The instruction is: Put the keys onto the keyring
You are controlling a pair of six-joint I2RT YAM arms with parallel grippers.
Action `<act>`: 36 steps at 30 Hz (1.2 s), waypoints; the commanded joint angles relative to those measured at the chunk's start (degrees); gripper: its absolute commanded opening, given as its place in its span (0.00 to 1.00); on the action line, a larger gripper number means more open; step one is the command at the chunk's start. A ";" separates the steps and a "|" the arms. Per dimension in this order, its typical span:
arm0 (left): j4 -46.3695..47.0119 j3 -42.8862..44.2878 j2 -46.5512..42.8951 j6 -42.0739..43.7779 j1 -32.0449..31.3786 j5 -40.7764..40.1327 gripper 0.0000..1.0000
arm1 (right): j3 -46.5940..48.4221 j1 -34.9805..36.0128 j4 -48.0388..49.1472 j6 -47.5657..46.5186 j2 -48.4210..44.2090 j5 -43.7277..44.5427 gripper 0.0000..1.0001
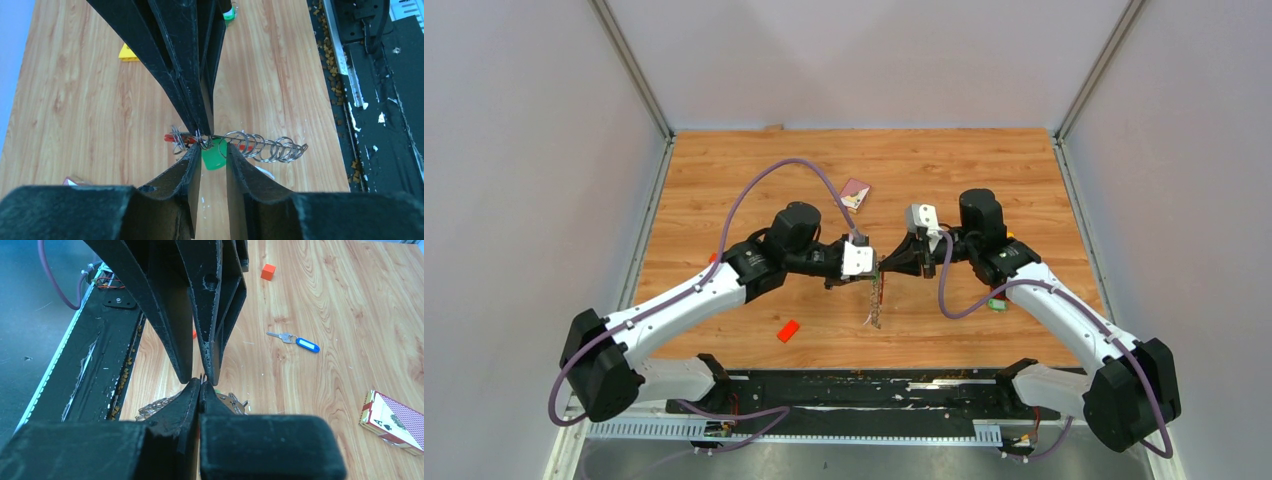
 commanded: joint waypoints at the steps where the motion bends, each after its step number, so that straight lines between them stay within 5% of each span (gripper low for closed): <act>1: 3.46 2.71 0.46 -2.59 0.19 3.11 0.30 | 2.24 -0.31 0.78 -1.49 -0.41 -2.97 0.00; 15: 2.24 2.84 0.57 -1.76 0.24 0.15 0.00 | 2.28 -0.48 0.13 -2.21 -0.54 -2.00 0.00; 24: -8.63 7.77 -0.03 0.36 -0.45 -6.45 0.00 | 1.90 -0.70 0.50 -2.81 -0.59 6.44 0.01; 31: -21.95 17.21 3.75 0.37 -5.98 -22.63 0.00 | 1.49 -0.61 2.42 -0.99 -1.10 8.38 0.25; 36: -24.70 20.32 4.82 -2.57 -7.35 -27.13 0.00 | 1.23 -0.59 3.22 0.20 -2.00 7.28 0.40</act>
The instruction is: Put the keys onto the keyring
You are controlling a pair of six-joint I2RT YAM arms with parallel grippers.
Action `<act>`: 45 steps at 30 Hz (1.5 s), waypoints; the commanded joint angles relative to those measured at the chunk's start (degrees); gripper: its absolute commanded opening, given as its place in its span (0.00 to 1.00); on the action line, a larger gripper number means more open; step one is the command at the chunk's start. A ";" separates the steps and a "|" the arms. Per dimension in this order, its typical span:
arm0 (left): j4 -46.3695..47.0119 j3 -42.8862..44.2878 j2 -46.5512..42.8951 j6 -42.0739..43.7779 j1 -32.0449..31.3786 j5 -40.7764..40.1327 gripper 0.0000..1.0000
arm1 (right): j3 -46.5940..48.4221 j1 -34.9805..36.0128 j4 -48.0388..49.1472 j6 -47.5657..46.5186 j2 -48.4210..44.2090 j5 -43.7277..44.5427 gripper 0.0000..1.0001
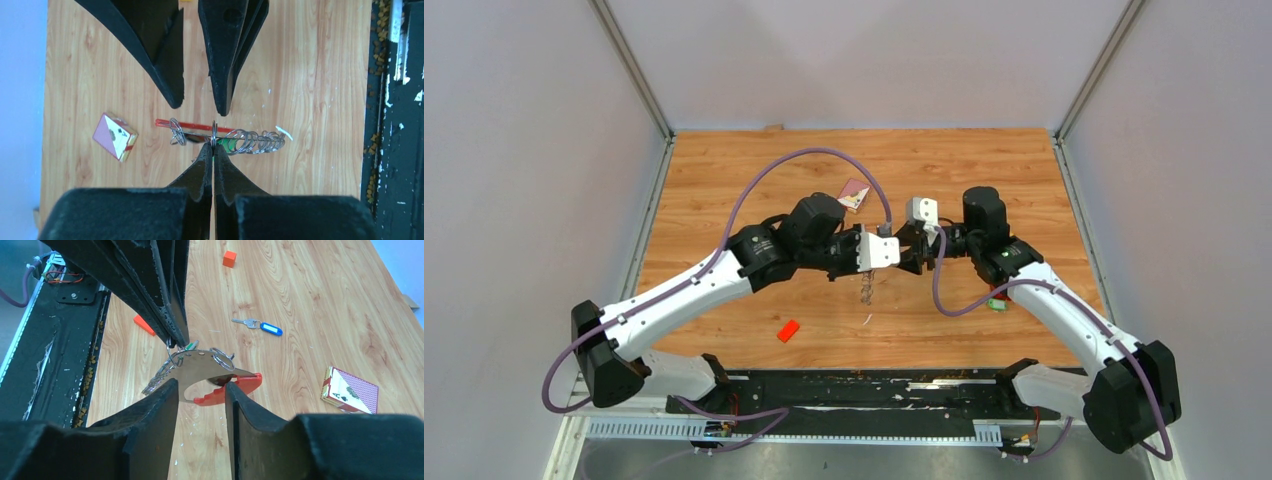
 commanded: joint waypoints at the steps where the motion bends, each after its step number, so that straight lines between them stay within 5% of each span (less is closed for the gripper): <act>1: -4.70 3.84 0.93 -2.42 -0.99 -6.34 0.00 | 0.77 -0.15 2.42 1.10 -1.78 -1.18 0.42; 9: -5.95 6.75 2.91 -6.22 -2.03 -8.67 0.00 | 0.72 -0.14 5.12 4.75 -1.87 -8.77 0.49; 36: -3.90 5.12 1.75 -8.96 -2.11 -0.38 0.00 | 1.56 2.49 6.60 5.24 2.86 -9.74 0.19; 45: -3.31 4.97 1.75 -9.27 -2.11 -0.56 0.00 | 1.56 3.13 4.57 3.70 2.67 -9.53 0.00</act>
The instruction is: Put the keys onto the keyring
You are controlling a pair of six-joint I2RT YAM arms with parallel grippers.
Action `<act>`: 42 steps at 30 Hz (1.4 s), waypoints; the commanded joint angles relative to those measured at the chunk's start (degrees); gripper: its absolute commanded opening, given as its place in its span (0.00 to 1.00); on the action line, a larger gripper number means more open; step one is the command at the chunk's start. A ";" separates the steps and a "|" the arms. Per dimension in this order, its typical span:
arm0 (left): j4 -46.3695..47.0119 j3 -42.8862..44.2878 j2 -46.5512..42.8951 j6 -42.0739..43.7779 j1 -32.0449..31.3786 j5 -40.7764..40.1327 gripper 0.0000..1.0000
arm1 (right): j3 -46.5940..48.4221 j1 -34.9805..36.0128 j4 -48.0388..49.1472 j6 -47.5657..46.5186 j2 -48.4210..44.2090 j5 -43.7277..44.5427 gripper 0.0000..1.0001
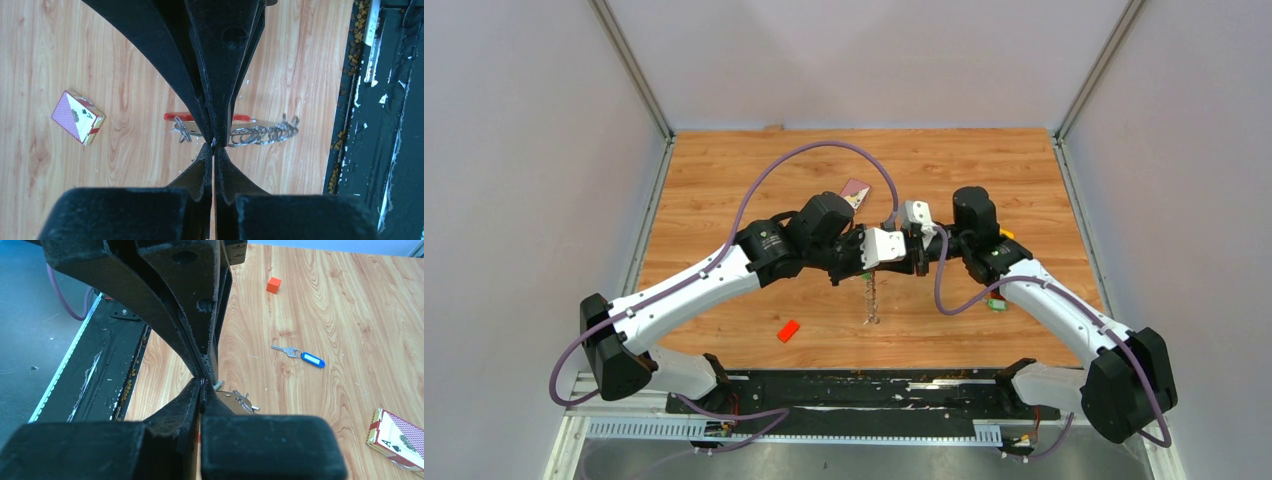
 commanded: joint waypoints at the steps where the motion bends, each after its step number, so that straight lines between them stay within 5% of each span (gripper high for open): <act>1: 3.05 0.91 -1.40 -1.28 -0.28 1.31 0.00 | 1.61 0.59 -0.91 -2.22 -0.23 -1.09 0.00; 4: 3.77 0.47 -2.10 -0.80 -0.22 1.48 0.01 | 2.21 0.53 -2.83 -3.86 -0.67 -0.56 0.00; 11: 8.39 -5.20 -8.47 3.19 2.99 7.60 0.32 | 3.38 -0.13 -3.86 -4.17 -2.78 -2.17 0.00; 17: 14.71 -12.62 -14.40 10.24 5.69 11.46 0.42 | 4.96 -1.29 -5.36 -2.98 -3.14 -6.67 0.00; 29: 20.33 -15.79 -12.59 13.42 5.65 20.24 0.36 | 4.38 -2.09 -0.81 2.87 -2.77 -8.74 0.00; 42: 21.42 -16.06 -8.88 10.21 5.65 19.88 0.14 | 3.41 -2.16 2.48 5.09 -3.69 -6.61 0.00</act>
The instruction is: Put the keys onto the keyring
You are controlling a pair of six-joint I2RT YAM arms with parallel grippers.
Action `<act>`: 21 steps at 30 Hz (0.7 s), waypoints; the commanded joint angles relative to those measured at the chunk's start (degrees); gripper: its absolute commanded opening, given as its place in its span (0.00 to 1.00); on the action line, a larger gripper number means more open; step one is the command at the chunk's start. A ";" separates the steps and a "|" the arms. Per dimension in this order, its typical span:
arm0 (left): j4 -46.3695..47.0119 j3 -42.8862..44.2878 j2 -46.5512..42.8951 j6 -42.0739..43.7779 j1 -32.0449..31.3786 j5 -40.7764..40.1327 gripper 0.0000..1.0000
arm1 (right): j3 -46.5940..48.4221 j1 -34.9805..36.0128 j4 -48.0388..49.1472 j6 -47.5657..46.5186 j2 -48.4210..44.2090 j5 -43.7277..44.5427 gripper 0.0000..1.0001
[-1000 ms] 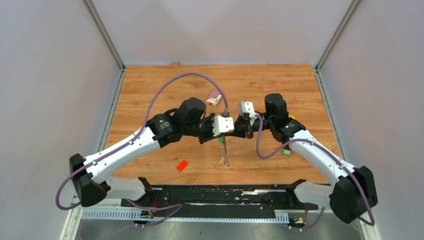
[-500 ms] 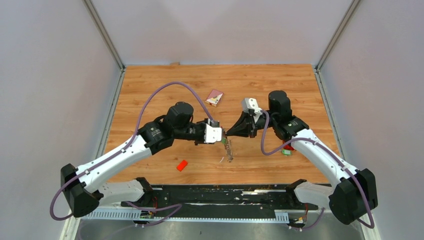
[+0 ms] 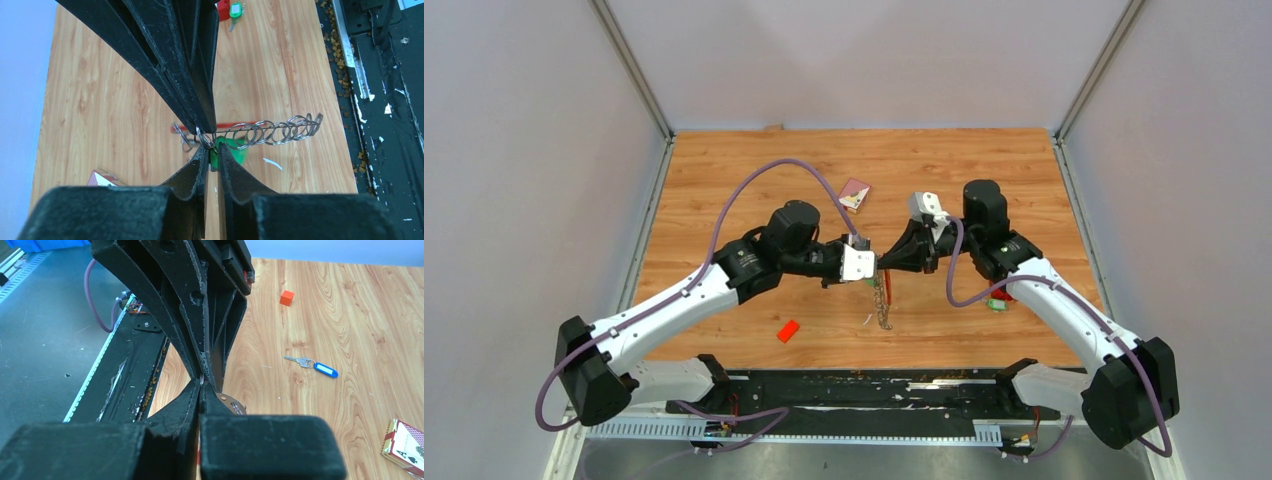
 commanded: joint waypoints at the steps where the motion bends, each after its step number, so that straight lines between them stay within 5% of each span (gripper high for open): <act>1: 1.62 0.01 0.56 -1.59 -0.10 0.84 0.11 | 0.74 -0.11 4.60 0.83 -2.11 -0.75 0.00; 7: 2.31 -0.42 1.32 -2.89 -0.09 1.03 0.00 | 0.62 -0.13 4.82 0.83 -2.34 0.42 0.00; 21: 2.93 0.88 4.64 -5.32 -0.10 2.64 0.00 | -1.64 -0.10 8.94 3.51 -3.17 5.41 0.00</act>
